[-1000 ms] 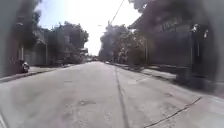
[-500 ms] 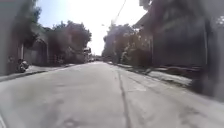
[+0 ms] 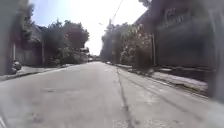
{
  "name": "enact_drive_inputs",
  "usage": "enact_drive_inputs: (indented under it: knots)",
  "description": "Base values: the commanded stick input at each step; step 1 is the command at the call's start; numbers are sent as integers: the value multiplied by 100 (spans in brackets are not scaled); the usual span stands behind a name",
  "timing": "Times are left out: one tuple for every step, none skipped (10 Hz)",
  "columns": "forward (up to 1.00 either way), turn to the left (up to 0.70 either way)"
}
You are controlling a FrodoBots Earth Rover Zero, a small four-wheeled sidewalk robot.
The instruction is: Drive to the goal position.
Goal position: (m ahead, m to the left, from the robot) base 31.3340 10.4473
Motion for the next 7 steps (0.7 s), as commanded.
enact_drive_inputs:
  knots:
    - [100, 3]
    - [100, -8]
    - [100, -37]
    - [100, -33]
    - [100, 3]
    - [100, 3]
    - [100, 3]
